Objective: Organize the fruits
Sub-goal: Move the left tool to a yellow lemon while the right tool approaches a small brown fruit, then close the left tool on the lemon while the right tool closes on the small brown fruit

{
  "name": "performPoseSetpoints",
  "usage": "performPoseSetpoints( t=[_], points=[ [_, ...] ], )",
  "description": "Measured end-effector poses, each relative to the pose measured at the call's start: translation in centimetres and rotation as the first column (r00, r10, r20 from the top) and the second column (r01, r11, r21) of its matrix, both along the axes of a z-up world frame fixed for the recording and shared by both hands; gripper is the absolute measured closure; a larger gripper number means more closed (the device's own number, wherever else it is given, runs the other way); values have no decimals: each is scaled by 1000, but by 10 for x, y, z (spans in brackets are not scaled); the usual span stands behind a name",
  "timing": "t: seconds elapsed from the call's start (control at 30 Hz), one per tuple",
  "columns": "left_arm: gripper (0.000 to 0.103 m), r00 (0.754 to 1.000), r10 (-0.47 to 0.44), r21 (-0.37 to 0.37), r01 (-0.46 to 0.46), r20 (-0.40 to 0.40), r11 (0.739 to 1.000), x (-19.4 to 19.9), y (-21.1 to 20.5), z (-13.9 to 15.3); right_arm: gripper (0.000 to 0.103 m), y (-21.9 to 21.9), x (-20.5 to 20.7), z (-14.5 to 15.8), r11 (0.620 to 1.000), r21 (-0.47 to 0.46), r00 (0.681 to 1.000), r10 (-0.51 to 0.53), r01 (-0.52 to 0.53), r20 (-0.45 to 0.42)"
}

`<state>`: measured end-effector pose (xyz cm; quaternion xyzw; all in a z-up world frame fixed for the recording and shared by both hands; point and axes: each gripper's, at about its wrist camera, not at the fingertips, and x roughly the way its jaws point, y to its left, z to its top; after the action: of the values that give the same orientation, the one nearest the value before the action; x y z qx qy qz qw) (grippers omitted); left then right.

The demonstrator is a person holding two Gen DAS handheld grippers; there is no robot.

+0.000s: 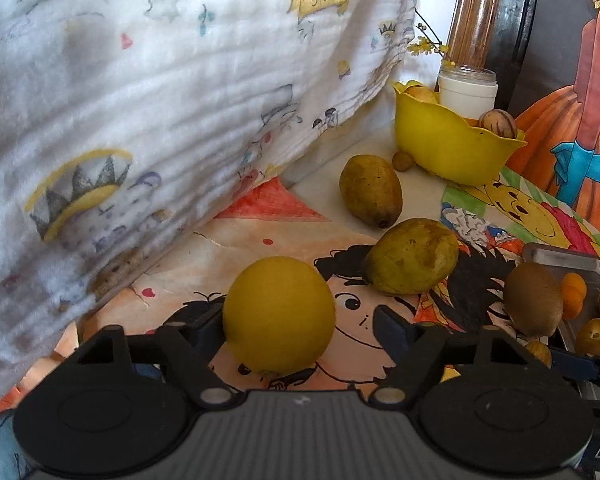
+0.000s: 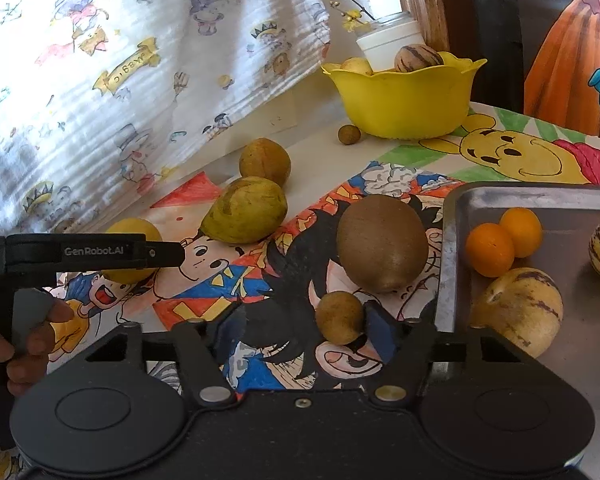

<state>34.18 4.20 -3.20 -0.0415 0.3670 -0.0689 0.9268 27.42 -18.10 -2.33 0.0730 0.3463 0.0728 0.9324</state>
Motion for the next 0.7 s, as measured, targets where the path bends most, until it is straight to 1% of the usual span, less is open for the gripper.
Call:
performPoseSetpoints(
  t=[0.07, 0.13, 0.17, 0.2, 0.27, 0.3, 0.43, 0.57, 0.7],
  points=[
    [31, 1000, -7, 5, 7, -5, 1000, 0, -1, -1, 43, 1, -1, 0, 1000, -12, 1000, 1, -1, 2],
    [38, 1000, -19, 35, 20, -4, 999, 0, -5, -2, 49, 3, -1, 0, 1000, -23, 1000, 5, -5, 2],
    [39, 1000, -27, 50, 27, -2, 998, 0, -8, -2, 52, 3, 0, 0, 1000, -27, 1000, 6, -6, 2],
    [44, 999, -33, 61, 33, -3, 998, 0, -9, -2, 54, 3, 0, 0, 999, -32, 1000, 4, -4, 2],
    [44, 999, -40, 73, 40, -5, 997, -1, -11, -2, 57, 4, 0, 0, 999, -37, 1000, 5, -5, 2],
    [44, 999, -39, 77, 40, -5, 996, -1, -12, -1, 60, 4, 0, 0, 999, -39, 1000, 6, -6, 2],
    [44, 999, -40, 85, 40, -6, 996, -1, -14, -2, 65, 4, 0, 0, 999, -49, 1000, 6, -6, 3],
    [45, 999, -54, 95, 55, -8, 994, -2, -17, -2, 74, 4, 0, 0, 998, -56, 1000, 6, -6, 4],
    [45, 998, -67, 97, 68, -13, 993, -3, -20, -1, 75, 3, 0, 0, 999, -47, 1000, 7, -7, 0]
  ],
)
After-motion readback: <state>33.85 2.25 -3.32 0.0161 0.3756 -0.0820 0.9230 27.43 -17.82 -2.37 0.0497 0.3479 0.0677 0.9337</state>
